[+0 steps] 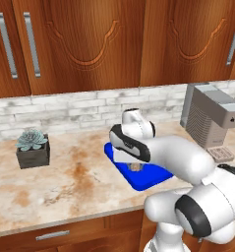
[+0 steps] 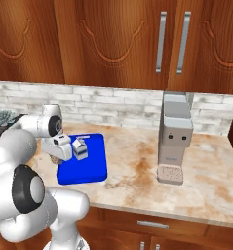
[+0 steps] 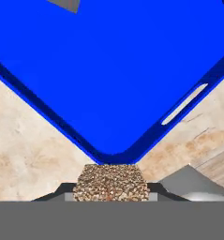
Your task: Take out the milk from the fridge and place it on the tray on the counter. Then take the sugar cube near the tray and place it in the tray.
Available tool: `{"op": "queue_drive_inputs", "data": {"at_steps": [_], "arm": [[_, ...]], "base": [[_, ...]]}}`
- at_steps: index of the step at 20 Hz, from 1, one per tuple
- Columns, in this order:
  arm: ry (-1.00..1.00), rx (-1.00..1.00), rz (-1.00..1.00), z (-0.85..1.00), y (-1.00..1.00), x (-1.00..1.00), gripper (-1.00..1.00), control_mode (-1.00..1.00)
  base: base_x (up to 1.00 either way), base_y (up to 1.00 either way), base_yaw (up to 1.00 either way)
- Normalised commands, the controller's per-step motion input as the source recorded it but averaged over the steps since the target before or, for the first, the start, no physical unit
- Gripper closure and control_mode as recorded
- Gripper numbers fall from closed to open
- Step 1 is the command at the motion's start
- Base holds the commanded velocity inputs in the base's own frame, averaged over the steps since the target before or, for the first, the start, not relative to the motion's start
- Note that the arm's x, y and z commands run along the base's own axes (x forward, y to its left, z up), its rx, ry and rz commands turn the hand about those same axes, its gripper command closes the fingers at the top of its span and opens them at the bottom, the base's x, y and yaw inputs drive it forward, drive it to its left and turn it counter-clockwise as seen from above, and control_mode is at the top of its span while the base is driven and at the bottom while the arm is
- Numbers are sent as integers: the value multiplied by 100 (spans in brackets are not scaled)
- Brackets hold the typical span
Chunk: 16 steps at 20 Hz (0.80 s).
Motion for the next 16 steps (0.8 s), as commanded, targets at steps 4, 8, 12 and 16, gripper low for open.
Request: {"op": "queue_drive_inputs", "data": {"at_steps": [4, 8, 12, 16], "arm": [[1, 0, 0, -37, -50, 37, 100, -100], [0, 0, 0, -49, -19, 44, 100, -100], [0, 0, 0, -43, -8, 34, 100, -100], [0, 0, 0, -36, -6, 31, 100, -100]], "base": [[0, 0, 0], [0, 0, 0], [0, 0, 0], [0, 0, 0]]}}
